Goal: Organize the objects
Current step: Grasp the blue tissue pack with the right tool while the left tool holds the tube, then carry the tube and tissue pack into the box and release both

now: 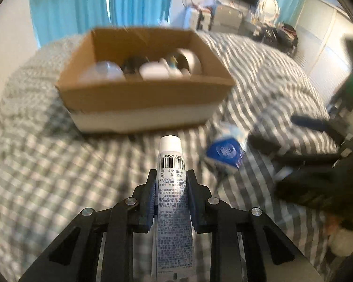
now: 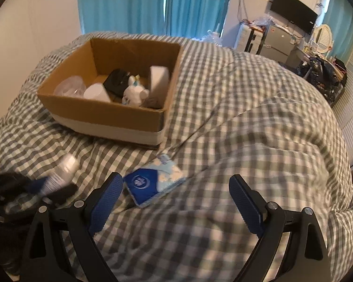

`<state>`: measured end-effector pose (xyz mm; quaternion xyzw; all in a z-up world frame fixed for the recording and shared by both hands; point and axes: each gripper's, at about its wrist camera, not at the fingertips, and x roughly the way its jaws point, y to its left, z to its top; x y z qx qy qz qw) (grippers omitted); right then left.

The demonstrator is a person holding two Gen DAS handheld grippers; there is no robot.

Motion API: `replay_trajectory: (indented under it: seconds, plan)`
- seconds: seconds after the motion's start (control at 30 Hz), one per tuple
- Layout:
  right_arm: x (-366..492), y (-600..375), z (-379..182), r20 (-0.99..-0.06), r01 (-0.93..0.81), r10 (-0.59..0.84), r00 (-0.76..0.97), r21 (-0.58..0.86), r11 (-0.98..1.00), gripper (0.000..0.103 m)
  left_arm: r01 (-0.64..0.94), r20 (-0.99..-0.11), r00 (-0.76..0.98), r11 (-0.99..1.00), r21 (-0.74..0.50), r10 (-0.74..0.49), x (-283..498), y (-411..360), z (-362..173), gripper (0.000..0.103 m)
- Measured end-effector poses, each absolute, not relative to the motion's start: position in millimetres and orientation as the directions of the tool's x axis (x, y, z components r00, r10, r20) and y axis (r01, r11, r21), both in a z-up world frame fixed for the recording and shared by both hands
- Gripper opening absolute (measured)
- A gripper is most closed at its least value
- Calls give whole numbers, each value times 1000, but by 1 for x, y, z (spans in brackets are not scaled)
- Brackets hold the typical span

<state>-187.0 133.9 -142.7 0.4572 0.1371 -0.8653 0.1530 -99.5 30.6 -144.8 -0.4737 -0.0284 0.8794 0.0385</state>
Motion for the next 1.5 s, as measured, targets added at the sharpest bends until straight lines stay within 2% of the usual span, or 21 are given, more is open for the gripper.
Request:
replay_trajectory:
  seconds: [0.13, 0.4, 0.67, 0.73, 0.77, 0.8, 1.03, 1.3, 1.5]
  plan:
    - [-197, 111, -167, -874, 401, -97, -475, -117, -908, 92, -15, -814, -580, -999, -28, 31, -112, 21, -134, 24]
    - [-218, 88, -206, -922, 360, -43, -385, -107, -927, 92, 31, -807, -590, -1000, 5, -22, -133, -3, -136, 24]
    - [-235, 80, -227, -931, 335, 11, -364, -142, -932, 94, 23, -819, -574, -1000, -4, -10, -142, -3, -154, 24]
    - [-235, 79, -231, -926, 344, 17, -378, -157, -926, 91, 27, -823, -568, -1000, -13, -4, -142, -5, -157, 24]
    - [-235, 79, -232, -923, 348, 14, -383, -159, -924, 84, 28, -825, -565, -999, -16, -2, -141, -6, -158, 24]
    - [-234, 79, -231, -921, 353, 10, -389, -158, -922, 72, 30, -827, -562, -999, -19, -2, -141, -7, -159, 24]
    - [-218, 77, -222, -904, 389, -9, -427, -175, -904, 66, 34, -838, -545, -999, -29, 6, -130, -6, -162, 24]
    - [-179, 91, -172, -843, 416, -85, -532, -173, -893, 63, 38, -819, -574, -999, -38, 9, -112, -6, -142, 24]
    - [-153, 93, -138, -801, 429, -183, -570, -100, -898, 62, 34, -801, -599, -999, -33, 6, -100, -7, -123, 24]
